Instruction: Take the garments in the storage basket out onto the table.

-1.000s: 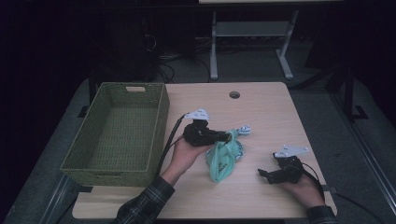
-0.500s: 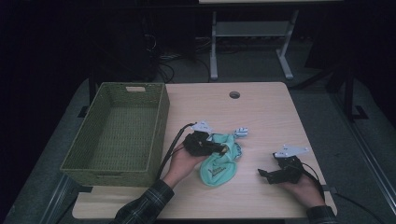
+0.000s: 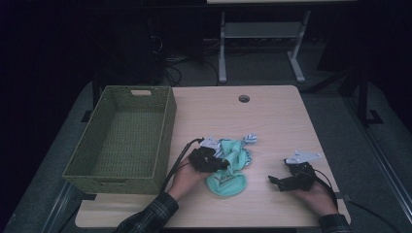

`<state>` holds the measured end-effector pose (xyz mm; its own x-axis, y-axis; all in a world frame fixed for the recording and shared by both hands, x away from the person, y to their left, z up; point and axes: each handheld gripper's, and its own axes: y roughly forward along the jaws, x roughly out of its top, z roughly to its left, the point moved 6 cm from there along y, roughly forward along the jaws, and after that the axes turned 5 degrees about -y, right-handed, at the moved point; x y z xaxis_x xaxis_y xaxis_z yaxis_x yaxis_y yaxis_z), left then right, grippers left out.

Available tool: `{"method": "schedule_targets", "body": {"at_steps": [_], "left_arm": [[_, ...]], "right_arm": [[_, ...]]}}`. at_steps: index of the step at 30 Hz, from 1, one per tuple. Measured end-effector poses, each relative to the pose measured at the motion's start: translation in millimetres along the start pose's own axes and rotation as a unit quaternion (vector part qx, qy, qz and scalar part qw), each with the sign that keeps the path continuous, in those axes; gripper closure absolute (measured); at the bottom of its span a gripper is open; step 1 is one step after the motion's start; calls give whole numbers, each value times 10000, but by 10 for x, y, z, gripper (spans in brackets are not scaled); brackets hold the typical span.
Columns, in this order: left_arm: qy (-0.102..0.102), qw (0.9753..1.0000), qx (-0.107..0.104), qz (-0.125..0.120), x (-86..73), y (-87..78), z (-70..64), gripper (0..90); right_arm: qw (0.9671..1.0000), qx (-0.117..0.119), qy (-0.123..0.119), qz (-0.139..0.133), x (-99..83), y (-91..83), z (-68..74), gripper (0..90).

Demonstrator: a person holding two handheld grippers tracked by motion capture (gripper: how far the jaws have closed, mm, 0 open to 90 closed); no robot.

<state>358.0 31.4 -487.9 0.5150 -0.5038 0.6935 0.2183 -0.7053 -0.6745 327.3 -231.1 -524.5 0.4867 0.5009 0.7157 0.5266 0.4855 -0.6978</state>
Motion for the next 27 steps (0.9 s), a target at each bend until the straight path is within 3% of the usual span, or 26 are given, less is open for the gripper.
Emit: {"method": "schedule_targets", "body": {"at_steps": [9,13,15,17,27], "left_arm": [[67,9996,181,-190,-64,-281,-58,562],[8,9995,258,-175,-137,-353,-50,555],[-79,9995,247,-176,-180,-389,-76,567],[-36,9996,237,-178,-206,-411,-109,583],[41,9998,51,197,-364,-369,-256,817]], "right_arm": [[10000,-40,19,11,-5,-10,-3,94],[10000,37,-23,60,6,-56,18,229],[9999,110,-3,71,17,-63,31,253],[9998,187,22,80,26,-68,54,266],[9995,307,11,64,45,-61,97,289]]}}
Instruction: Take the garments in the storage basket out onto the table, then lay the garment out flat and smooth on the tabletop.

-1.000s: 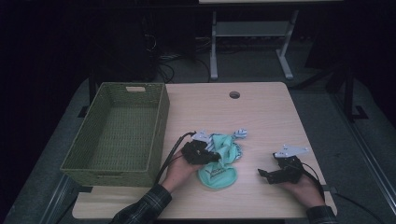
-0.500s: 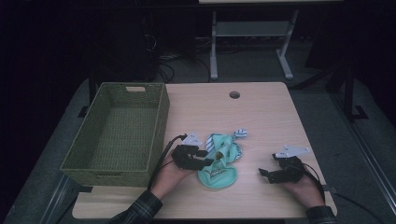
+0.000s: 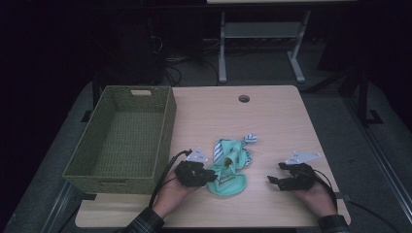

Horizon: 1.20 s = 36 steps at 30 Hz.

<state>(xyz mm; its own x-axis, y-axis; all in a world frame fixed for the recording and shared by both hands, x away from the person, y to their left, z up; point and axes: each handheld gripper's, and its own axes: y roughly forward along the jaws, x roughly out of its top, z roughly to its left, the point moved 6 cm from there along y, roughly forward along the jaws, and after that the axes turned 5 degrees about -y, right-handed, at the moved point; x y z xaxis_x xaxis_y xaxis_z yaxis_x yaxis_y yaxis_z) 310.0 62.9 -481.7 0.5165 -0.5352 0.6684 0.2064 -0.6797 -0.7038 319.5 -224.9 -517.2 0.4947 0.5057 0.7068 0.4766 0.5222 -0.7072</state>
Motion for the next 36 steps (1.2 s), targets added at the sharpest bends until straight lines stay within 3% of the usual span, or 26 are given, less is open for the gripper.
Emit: {"method": "schedule_targets", "body": {"at_steps": [2,13,20,21,24,32,36], "left_arm": [[37,9998,71,207,-36,26,-17,889],[132,9974,163,686,-170,139,16,894],[2,9980,-28,626,-192,147,51,893],[-95,9986,-52,524,-191,157,38,892],[-134,9988,-134,458,-206,151,53,891],[19,9984,-11,571,-188,155,26,877],[66,9980,26,635,-186,153,17,871]], "right_arm": [[10000,23,-3,-9,1,-7,-3,294],[9999,97,-60,-127,90,-9,10,318],[9995,205,-115,-214,298,21,14,399],[9994,237,-102,-247,329,28,13,419],[9988,331,-97,-341,456,59,15,470],[9986,339,-158,-371,742,254,27,580],[9987,385,-39,-337,813,365,-10,639]]}}
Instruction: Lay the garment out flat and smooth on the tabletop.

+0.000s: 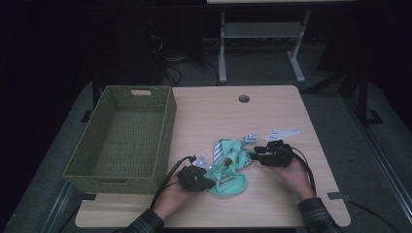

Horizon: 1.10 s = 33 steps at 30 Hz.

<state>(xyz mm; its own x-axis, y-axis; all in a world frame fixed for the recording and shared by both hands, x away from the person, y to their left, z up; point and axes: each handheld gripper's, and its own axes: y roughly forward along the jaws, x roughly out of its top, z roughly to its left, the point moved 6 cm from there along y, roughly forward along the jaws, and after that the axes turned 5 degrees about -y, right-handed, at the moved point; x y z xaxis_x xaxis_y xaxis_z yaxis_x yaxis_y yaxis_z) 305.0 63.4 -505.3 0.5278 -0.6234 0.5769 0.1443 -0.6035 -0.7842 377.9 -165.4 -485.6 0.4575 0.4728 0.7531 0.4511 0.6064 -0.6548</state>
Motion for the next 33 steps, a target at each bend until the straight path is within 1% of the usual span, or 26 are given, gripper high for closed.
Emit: {"method": "schedule_targets", "body": {"at_steps": [1,3,5,8,11,12,13,15,16,18,23,26,28,29,33], "left_arm": [[-31,10000,-2,-27,3,4,-4,871],[5,10000,-9,15,0,-2,3,871],[4,10000,-4,23,0,-2,3,871],[3,10000,9,25,2,0,1,872],[69,10000,33,61,0,-5,4,872],[65,10000,40,55,0,-4,0,872],[74,9999,51,62,-1,-4,0,873],[72,9999,54,55,1,-2,-2,873],[78,9999,55,62,0,-3,-1,873],[79,9999,56,64,1,-3,-1,874],[68,9999,57,72,2,-3,1,876],[61,9999,65,63,1,-2,-2,876],[64,9999,73,62,1,-2,-5,876],[70,9999,74,66,1,-2,-5,876],[66,9999,70,62,1,-2,-4,875]], "right_arm": [[10000,4,2,3,7,30,-20,646],[9999,17,120,44,15,89,-44,655],[9997,84,202,83,15,141,-61,670],[9995,125,249,165,8,225,-78,695],[9994,101,222,227,-3,287,-90,759],[9992,83,274,290,-3,300,-85,781],[9992,39,239,326,-4,307,-92,811],[9991,-6,238,353,-1,315,-99,864],[9992,-40,228,318,4,316,-105,871],[9993,-100,207,288,27,293,-134,880],[9995,-278,173,53,107,184,-232,884],[9991,-374,192,-57,133,102,-276,884],[9984,-491,214,-174,146,-1,-333,885],[9984,-491,214,-174,146,-1,-333,885],[9974,-627,269,-251,145,-110,-415,885]]}}
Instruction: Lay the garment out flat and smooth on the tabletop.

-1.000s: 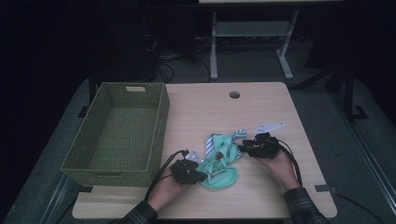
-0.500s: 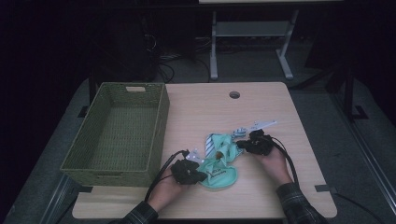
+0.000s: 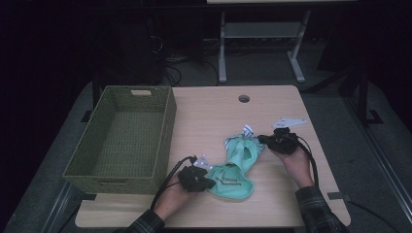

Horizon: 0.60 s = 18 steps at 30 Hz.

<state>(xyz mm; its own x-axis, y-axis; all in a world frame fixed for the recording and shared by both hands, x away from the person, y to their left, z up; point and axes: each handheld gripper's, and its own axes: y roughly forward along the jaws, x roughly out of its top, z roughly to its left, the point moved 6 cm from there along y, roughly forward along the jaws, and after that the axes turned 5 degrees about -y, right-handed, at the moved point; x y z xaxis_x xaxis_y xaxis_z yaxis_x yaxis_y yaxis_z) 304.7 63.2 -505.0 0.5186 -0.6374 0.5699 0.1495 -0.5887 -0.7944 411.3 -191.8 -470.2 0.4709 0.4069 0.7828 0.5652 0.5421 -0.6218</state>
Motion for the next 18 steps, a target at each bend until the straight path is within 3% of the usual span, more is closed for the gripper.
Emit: {"method": "schedule_targets", "body": {"at_steps": [11,18], "left_arm": [[5,10000,29,5,-1,-1,-3,876],[-11,10000,7,11,1,-1,-3,872]], "right_arm": [[9994,-320,165,-3,-131,-169,-269,885],[9990,-351,217,157,-226,-128,-295,878]]}}
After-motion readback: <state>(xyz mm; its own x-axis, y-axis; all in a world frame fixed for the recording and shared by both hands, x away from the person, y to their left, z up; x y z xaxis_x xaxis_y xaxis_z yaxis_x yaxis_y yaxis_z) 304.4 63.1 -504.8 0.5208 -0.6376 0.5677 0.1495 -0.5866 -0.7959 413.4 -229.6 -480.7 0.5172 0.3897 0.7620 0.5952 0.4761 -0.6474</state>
